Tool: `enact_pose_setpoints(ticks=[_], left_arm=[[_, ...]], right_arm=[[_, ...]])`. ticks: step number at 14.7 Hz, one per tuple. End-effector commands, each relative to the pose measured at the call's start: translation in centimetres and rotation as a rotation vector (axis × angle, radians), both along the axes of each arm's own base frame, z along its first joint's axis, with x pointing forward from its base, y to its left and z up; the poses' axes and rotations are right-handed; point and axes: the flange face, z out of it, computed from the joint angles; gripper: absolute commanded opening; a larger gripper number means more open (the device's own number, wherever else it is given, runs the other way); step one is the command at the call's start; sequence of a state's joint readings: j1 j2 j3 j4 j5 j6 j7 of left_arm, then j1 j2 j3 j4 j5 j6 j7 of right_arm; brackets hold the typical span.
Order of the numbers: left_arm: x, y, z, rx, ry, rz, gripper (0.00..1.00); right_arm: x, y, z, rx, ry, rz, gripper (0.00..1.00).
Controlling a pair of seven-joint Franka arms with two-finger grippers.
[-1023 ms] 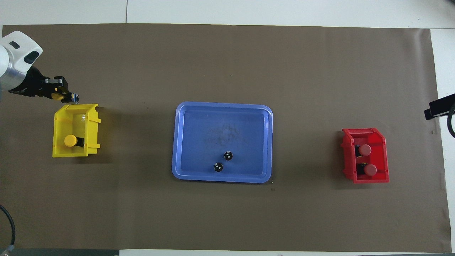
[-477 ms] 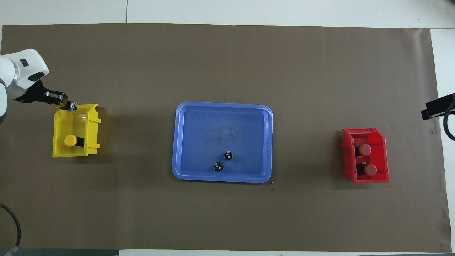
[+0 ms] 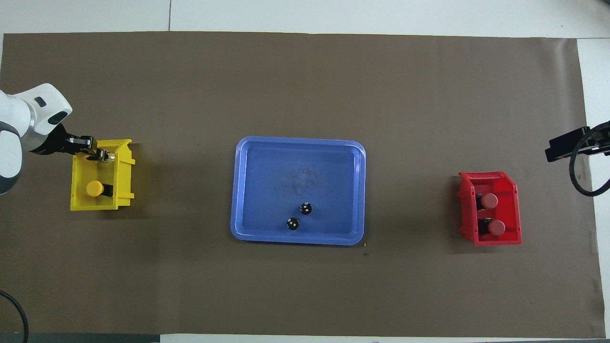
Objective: Sort red and yellow buttons by color
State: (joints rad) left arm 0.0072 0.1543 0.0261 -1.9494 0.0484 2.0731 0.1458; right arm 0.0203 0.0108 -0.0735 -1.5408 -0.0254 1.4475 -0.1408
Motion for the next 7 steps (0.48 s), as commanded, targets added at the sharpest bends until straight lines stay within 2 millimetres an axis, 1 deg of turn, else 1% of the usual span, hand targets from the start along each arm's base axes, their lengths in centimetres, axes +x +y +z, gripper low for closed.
enact_pose_setpoints(ticks=[1, 4, 5, 6, 7], left_arm=[[-0.7, 0.1, -0.9, 0.017, -0.038, 0.0, 0.01], [-1.0, 0.0, -3.1, 0.014, -0.023, -0.052, 0.01], [-1.3, -0.1, -3.5, 0.014, -0.032, -0.059, 0.01], [-1.2, 0.0, -3.5, 0.014, -0.038, -0.058, 0.02], [-1.1, -0.1, -3.4, 0.014, -0.04, -0.06, 0.12]], right_arm=[[-0.6, 0.0, 0.0, 0.0, 0.008, -0.011, 1.0], [-0.6, 0.0, 0.0, 0.0, 0.008, -0.011, 1.0], [-0.6, 0.0, 0.0, 0.0, 0.009, -0.011, 1.0], [-0.6, 0.0, 0.0, 0.0, 0.008, -0.011, 1.0], [-0.6, 0.0, 0.0, 0.0, 0.008, -0.011, 1.0]])
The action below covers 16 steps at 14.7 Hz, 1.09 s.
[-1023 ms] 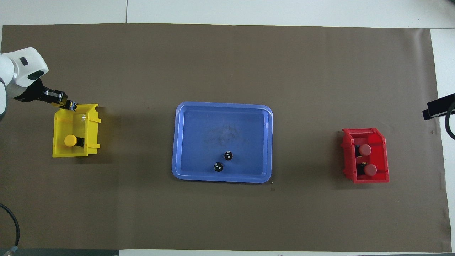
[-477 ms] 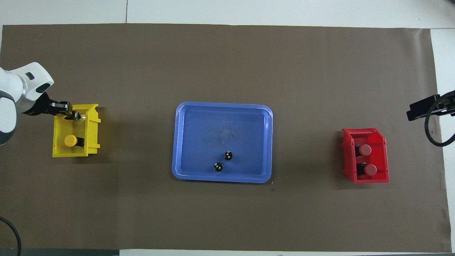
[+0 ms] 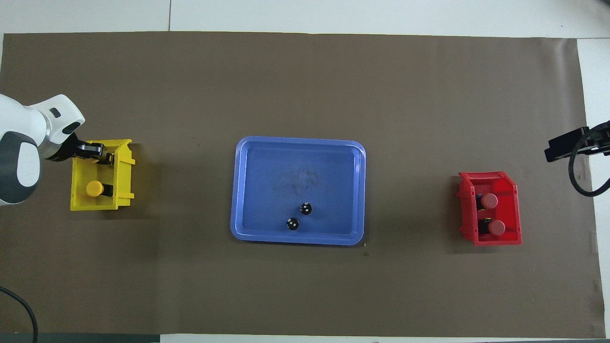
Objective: Sort red and yellow buttons by color
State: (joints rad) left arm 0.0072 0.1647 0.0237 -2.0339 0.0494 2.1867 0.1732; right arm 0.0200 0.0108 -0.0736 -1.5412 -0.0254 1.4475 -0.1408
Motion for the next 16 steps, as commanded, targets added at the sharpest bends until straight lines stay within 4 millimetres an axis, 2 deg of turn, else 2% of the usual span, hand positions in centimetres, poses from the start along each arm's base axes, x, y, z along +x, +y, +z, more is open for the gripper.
enact_pose_setpoints(ticks=[1, 2, 4, 8, 11, 15, 16], left_arm=[[-0.2, 0.2, 0.2, 0.016, -0.023, -0.024, 0.47], [-0.2, 0.1, 0.2, 0.016, -0.024, -0.029, 0.69], [0.1, 0.2, 0.5, 0.017, -0.032, -0.027, 0.83], [0.7, -0.1, 2.7, 0.019, -0.047, -0.036, 0.93], [0.8, 0.2, 5.0, 0.022, 0.017, -0.053, 1.0], [0.9, -0.9, 8.2, 0.025, 0.036, -0.076, 1.0], [0.8, -0.9, 9.8, 0.026, 0.015, -0.075, 1.0]], right_arm=[[-0.6, 0.0, 0.1, 0.0, 0.007, -0.011, 1.0], [-0.6, 0.0, 0.0, 0.0, 0.009, -0.011, 1.0], [-0.6, 0.0, 0.1, 0.0, 0.007, -0.011, 1.0], [-0.6, 0.0, 0.1, 0.0, 0.007, -0.011, 1.0], [-0.6, 0.0, 0.1, 0.0, 0.007, -0.011, 1.0], [-0.6, 0.0, 0.1, 0.0, 0.007, -0.011, 1.0], [-0.6, 0.0, 0.1, 0.0, 0.007, -0.011, 1.0]])
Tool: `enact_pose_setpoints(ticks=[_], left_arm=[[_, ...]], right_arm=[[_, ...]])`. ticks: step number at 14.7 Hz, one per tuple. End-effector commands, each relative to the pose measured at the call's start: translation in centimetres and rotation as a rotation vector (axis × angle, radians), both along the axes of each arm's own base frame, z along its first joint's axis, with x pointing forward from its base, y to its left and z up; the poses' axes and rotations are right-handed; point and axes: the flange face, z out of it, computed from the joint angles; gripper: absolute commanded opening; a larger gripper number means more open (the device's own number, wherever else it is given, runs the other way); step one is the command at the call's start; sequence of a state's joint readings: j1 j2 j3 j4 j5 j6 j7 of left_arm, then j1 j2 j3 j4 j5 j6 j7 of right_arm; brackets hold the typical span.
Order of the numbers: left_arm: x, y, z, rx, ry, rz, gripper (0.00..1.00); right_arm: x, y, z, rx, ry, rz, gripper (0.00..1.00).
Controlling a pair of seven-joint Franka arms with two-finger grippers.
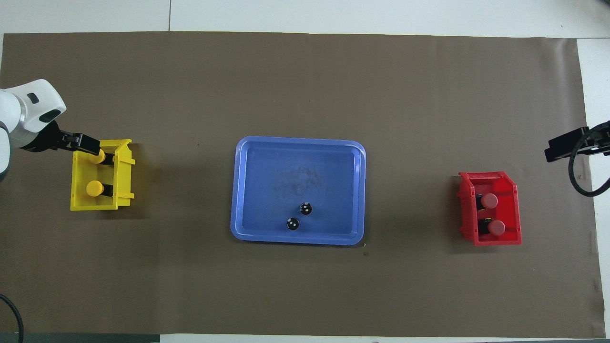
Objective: Sort red and yellow buttons by color
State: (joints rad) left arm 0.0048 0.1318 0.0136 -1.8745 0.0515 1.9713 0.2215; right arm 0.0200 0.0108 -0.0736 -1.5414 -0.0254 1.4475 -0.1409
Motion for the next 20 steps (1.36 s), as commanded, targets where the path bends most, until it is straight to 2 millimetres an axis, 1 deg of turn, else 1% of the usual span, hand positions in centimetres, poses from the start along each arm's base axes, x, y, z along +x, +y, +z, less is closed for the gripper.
enact_pose_setpoints(ticks=[1, 3, 4, 5, 8, 11, 13, 15, 16, 17, 18, 19, 20], left_arm=[[-0.4, -0.4, 3.7, 0.023, -0.012, -0.02, 1.0], [-0.7, -0.3, 6.6, 0.024, -0.004, -0.014, 1.0], [-1.0, -0.3, 8.7, 0.024, -0.01, -0.011, 1.0], [-1.4, -0.3, 10.2, 0.018, -0.016, -0.007, 1.0], [-2.4, -0.7, 13.3, 0.014, -0.024, -0.01, 1.0], [-4.7, -1.6, 17.1, 0.013, -0.041, -0.024, 1.0], [-5.3, -3.1, 18.3, 0.012, -0.027, -0.043, 1.0], [-5.9, -3.0, 19.1, 0.013, 0.004, -0.041, 1.0], [-6.1, -2.9, 19.2, 0.012, 0.001, -0.043, 1.0], [-6.3, -2.9, 19.8, 0.012, -0.014, -0.044, 1.0], [-6.3, -3.1, 19.8, 0.012, -0.016, -0.048, 1.0], [-6.3, -3.6, 19.9, 0.01, -0.017, -0.057, 1.0], [-6.4, -3.5, 19.9, 0.01, -0.017, -0.055, 1.0]], right_arm=[[-0.6, 0.0, 0.1, 0.0, 0.007, -0.011, 1.0], [-0.6, 0.0, 0.1, 0.0, 0.007, -0.011, 1.0], [-0.6, 0.0, 0.1, 0.0, 0.007, -0.011, 1.0], [-0.6, 0.0, 0.1, 0.0, 0.007, -0.011, 1.0], [-0.6, 0.0, 0.1, 0.0, 0.007, -0.011, 1.0], [-0.6, 0.0, 0.1, 0.0, 0.007, -0.011, 1.0], [-0.6, 0.0, 0.1, 0.0, 0.007, -0.011, 1.0], [-0.6, 0.0, 0.1, 0.0, 0.007, -0.011, 1.0], [-0.6, 0.0, 0.1, 0.0, 0.007, -0.011, 1.0], [-0.6, 0.0, 0.1, 0.0, 0.007, -0.011, 1.0], [-0.6, 0.0, 0.1, 0.0, 0.007, -0.011, 1.0], [-0.6, 0.0, 0.1, 0.0, 0.007, -0.011, 1.0], [-0.6, 0.0, 0.1, 0.0, 0.007, -0.011, 1.0]])
